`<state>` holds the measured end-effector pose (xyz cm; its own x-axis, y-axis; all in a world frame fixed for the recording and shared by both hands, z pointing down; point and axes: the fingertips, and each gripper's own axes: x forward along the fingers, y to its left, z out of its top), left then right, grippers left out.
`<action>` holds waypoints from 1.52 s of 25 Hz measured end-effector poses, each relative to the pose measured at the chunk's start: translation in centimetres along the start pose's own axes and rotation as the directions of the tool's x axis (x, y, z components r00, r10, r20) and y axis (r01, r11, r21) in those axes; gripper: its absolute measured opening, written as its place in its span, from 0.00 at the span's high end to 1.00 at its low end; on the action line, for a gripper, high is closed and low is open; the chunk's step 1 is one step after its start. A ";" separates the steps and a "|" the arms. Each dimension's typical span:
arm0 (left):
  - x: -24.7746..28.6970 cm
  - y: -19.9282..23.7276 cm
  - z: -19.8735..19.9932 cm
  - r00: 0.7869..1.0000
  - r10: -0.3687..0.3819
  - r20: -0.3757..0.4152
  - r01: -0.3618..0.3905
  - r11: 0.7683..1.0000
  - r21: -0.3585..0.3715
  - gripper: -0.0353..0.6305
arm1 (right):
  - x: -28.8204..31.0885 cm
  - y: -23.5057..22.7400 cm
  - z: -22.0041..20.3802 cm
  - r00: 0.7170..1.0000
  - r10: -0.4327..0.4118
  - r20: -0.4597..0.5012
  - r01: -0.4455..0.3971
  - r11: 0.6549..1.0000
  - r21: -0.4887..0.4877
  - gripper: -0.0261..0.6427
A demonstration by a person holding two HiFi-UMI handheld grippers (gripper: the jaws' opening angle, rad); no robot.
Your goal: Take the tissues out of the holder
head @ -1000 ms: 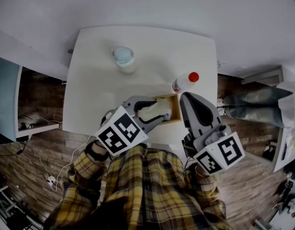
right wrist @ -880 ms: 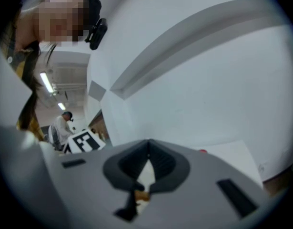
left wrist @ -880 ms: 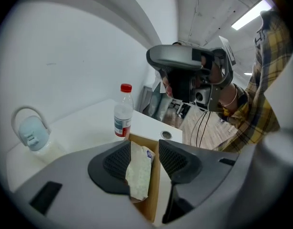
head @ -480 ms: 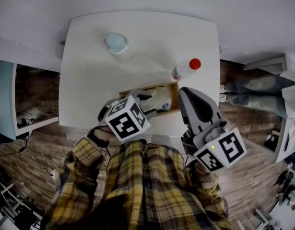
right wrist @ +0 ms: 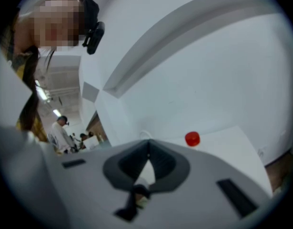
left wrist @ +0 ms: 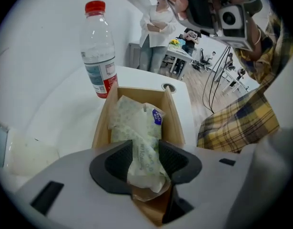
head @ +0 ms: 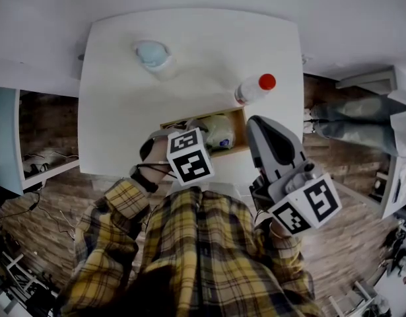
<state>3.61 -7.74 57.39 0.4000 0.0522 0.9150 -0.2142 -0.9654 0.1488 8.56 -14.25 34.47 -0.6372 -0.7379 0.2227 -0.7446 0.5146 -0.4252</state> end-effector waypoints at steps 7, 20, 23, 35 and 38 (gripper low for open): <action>2.3 0.2 -1.1 0.997 0.012 -0.082 -0.009 0.999 0.032 0.68 | -0.3 -0.2 0.1 1.000 -0.007 0.023 0.006 1.000 0.020 0.94; 3.3 -0.1 -1.4 0.998 -0.038 -0.047 0.037 0.999 -0.035 0.71 | -0.2 -0.3 0.9 0.999 -0.018 0.027 0.017 1.000 0.015 0.94; 3.3 -0.2 -1.3 0.998 -0.043 -0.046 0.041 0.999 -0.035 0.72 | 0.0 -0.1 1.2 1.000 -0.014 0.028 0.014 1.000 0.007 0.94; 2.9 -0.3 -0.9 0.998 -0.058 -0.029 0.059 0.998 0.004 0.85 | 0.7 0.4 2.1 1.000 -0.001 0.015 0.001 1.000 -0.030 0.94; 2.4 -0.3 -0.6 0.999 -0.050 -0.018 0.050 0.999 0.007 0.85 | 0.6 0.6 2.5 1.000 0.003 0.017 -0.002 0.999 -0.040 0.94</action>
<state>4.09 -7.18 59.75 0.3939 0.1054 0.9131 -0.1877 -0.9632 0.1922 8.25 -15.47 32.14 -0.6360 -0.7437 0.2060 -0.7504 0.5337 -0.3899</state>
